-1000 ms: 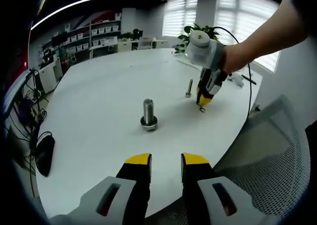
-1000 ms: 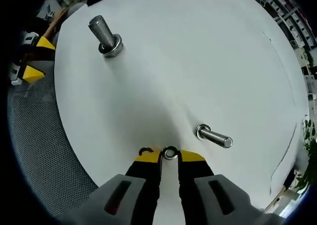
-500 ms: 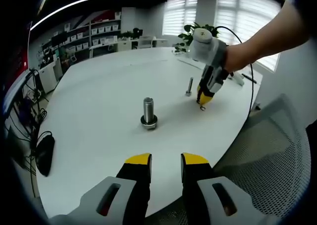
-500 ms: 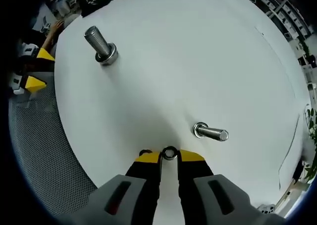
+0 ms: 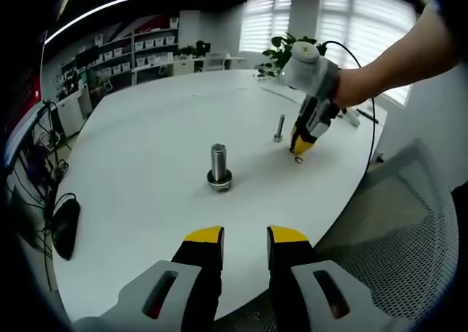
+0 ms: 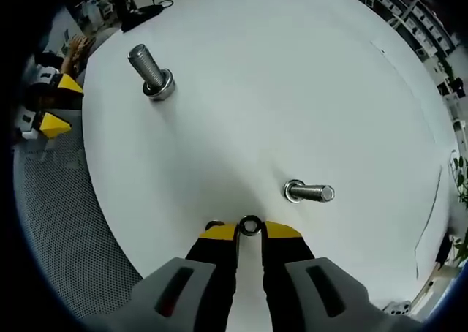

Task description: Place the washer onto the threaded stud by aligning its center hole with the stud, sliding it down to the base, and recovering from edge contact or off-axis alignment until the washer reaches the visible bottom stop.

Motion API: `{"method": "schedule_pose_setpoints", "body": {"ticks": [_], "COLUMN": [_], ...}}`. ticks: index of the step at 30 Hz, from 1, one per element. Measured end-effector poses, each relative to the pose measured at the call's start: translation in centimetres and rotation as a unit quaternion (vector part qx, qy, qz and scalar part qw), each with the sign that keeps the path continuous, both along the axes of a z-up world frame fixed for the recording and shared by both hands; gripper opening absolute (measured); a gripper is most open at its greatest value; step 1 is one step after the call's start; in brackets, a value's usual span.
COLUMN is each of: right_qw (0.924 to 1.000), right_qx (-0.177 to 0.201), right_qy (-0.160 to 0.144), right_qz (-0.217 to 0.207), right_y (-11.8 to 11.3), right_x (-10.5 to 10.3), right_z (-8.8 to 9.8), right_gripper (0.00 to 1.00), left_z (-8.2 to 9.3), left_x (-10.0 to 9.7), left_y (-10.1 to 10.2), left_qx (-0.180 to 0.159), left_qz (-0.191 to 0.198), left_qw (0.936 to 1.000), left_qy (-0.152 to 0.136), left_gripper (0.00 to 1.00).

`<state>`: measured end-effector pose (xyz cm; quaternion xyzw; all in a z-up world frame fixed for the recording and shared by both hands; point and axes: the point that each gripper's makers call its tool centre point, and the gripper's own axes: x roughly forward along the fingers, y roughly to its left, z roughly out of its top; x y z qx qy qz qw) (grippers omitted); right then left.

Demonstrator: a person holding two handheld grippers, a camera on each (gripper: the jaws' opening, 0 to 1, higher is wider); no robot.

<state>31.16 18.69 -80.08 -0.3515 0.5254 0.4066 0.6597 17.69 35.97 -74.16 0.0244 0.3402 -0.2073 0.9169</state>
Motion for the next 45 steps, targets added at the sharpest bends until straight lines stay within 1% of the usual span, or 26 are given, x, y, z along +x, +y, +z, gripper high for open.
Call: {"method": "schedule_pose_setpoints", "body": {"ticks": [5, 8, 18, 27, 30, 32, 36, 41, 45], "right_qw": [1.0000, 0.9998, 0.9993, 0.9982, 0.9975, 0.9972, 0.9968, 0.9953, 0.9954], "right_qx": [0.002, 0.015, 0.025, 0.042, 0.050, 0.055, 0.061, 0.076, 0.076], "right_qy": [0.000, -0.002, -0.011, -0.031, -0.032, -0.039, -0.041, -0.047, -0.052], "right_qz": [-0.002, -0.015, -0.027, -0.030, -0.037, -0.034, -0.031, -0.038, -0.028], "right_y": [0.0, 0.0, -1.1, -1.2, -1.1, -0.9, -0.5, 0.0, 0.5], "right_x": [0.1, 0.3, 1.5, 2.9, 3.1, 3.3, 3.4, 3.8, 4.1], "right_z": [0.3, 1.1, 2.9, 4.8, 5.2, 5.4, 6.0, 6.6, 6.7], "right_gripper": [0.14, 0.14, 0.14, 0.14, 0.14, 0.14, 0.14, 0.14, 0.14], "left_z": [0.0, 0.1, 0.1, 0.0, 0.0, 0.0, 0.0, 0.0, 0.0], "left_x": [0.0, -0.1, 0.0, -0.1, -0.1, 0.0, 0.0, 0.0, 0.0], "left_y": [0.0, 0.0, 0.0, -0.1, -0.1, 0.0, 0.0, 0.0, 0.0], "left_qx": [-0.001, -0.002, -0.002, 0.000, 0.000, 0.000, 0.000, 0.001, 0.001], "left_qz": [0.000, -0.001, -0.002, -0.002, -0.002, -0.001, -0.001, -0.001, 0.000], "left_qw": [1.0000, 1.0000, 1.0000, 1.0000, 1.0000, 1.0000, 1.0000, 1.0000, 1.0000], "left_qy": [0.000, -0.001, -0.001, 0.001, 0.001, 0.001, 0.001, 0.001, 0.001], "left_gripper": [0.21, 0.21, 0.21, 0.21, 0.21, 0.21, 0.21, 0.21, 0.21]}}
